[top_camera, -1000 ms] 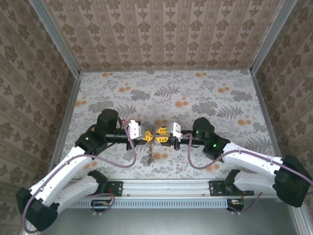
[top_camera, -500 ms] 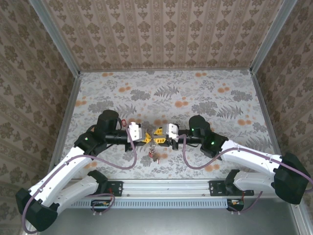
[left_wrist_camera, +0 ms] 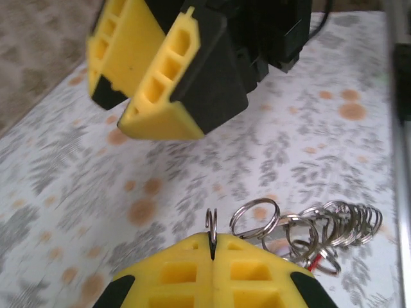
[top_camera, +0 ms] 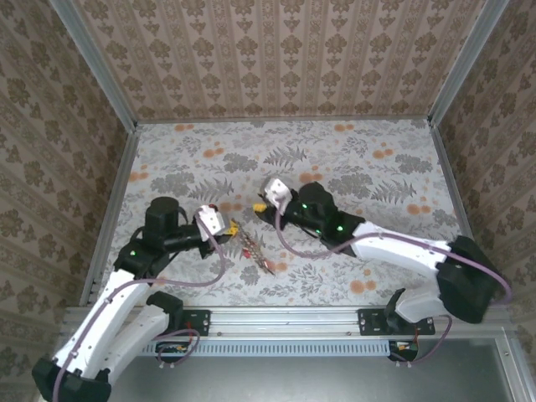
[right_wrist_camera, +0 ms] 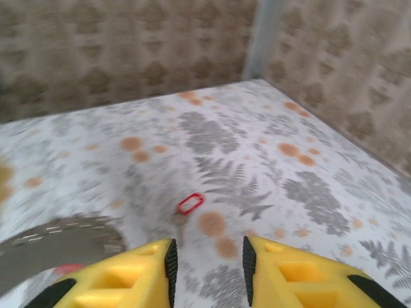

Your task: Put the keys on the keyring

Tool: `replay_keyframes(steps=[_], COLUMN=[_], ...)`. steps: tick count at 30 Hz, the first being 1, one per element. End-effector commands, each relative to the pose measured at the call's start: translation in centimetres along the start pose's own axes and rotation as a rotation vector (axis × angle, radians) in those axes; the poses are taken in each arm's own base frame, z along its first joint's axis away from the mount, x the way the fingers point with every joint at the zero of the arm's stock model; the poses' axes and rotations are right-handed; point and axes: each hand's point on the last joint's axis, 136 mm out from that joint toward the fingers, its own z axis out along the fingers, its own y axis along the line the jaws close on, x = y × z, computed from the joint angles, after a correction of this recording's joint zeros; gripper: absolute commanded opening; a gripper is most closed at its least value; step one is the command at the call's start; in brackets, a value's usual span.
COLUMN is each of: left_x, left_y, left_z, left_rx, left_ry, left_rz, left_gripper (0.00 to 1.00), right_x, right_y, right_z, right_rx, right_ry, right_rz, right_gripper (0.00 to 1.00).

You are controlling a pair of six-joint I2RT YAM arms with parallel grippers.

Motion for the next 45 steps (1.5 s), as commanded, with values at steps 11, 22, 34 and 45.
replay_keyframes(steps=[11,22,34,45], left_x=[0.5,1.3,4.1,4.4], left_y=[10.8,15.8,19.0,17.2], left_z=[-8.9,-12.9,-13.3,-10.5], left_rx=[-0.615,-0.875,-0.918,-0.768], left_ry=[0.151,0.214,0.215,0.163], left_rz=[-0.159,-0.229,-0.41,-0.376], left_gripper=[0.0,0.0,0.0,0.0], right_x=[5.4,13.3,18.6,19.1], right_y=[-0.8,4.2,3.5,-1.2], right_z=[12.9,19.0,18.5,7.5], right_rx=[0.092,0.217,0.457,0.491], right_ry=[0.255,0.514,0.695,0.786], right_rz=[0.443,0.532,0.427,0.586], right_gripper=[0.36,0.4,0.38,0.27])
